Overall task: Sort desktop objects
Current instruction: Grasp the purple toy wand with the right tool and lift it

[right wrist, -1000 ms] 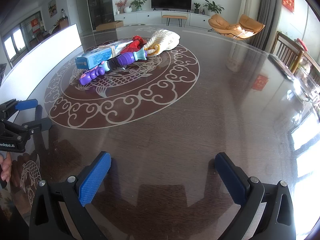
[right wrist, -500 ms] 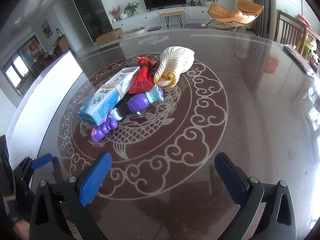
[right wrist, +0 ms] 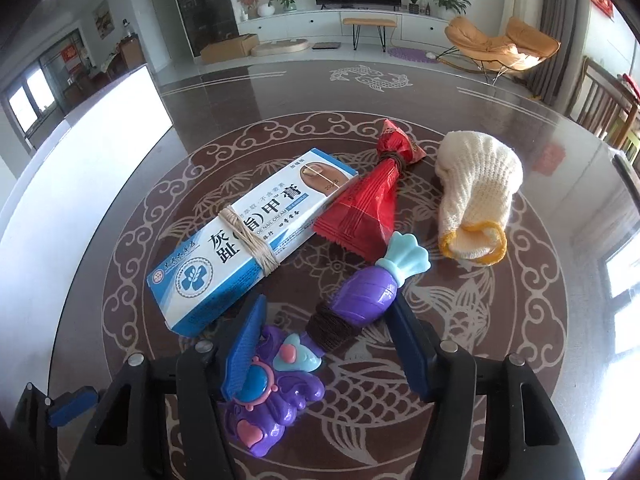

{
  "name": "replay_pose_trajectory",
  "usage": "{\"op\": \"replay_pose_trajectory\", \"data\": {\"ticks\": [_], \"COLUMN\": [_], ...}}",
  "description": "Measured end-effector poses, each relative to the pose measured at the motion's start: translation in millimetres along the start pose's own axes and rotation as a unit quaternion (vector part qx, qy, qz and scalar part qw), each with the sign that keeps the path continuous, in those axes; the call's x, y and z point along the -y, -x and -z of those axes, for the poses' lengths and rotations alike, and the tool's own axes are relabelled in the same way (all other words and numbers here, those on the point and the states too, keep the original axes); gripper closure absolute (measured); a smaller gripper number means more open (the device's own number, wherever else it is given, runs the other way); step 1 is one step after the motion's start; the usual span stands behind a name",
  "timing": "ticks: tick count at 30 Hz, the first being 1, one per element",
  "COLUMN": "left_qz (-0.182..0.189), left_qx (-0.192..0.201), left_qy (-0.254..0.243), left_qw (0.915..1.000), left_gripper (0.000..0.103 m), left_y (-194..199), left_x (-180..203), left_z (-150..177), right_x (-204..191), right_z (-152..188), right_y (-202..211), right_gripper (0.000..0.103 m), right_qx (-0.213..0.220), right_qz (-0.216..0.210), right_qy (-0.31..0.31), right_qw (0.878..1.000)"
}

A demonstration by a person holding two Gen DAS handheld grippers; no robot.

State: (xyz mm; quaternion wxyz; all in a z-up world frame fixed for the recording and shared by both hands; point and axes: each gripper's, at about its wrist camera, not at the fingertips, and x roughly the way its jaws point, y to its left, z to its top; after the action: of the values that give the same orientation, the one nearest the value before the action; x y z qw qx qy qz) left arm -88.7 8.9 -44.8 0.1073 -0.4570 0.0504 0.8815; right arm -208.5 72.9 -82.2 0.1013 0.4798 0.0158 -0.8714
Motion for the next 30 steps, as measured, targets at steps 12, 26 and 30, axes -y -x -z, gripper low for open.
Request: {"op": "replay_pose_trajectory", "data": {"ticks": [12, 26, 30], "left_qz": [-0.003, 0.000, 0.002], "left_qx": [0.000, 0.002, 0.004], "left_qy": [0.000, 0.004, 0.006], "left_qw": [1.0000, 1.0000, 1.0000], "left_gripper": [0.000, 0.000, 0.000], "left_y": [2, 2, 1], "left_x": [2, 2, 1], "left_z": [1, -1, -2], "right_x": [54, 30, 58], "right_z": [91, 148, 156], "right_y": [57, 87, 93], "right_gripper": [0.010, 0.009, 0.008], "right_qx": [-0.007, 0.004, 0.005], "right_qz": [-0.023, 0.008, 0.019], "right_qy": [0.073, 0.058, 0.057], "right_qw": [0.997, 0.998, 0.998]}}
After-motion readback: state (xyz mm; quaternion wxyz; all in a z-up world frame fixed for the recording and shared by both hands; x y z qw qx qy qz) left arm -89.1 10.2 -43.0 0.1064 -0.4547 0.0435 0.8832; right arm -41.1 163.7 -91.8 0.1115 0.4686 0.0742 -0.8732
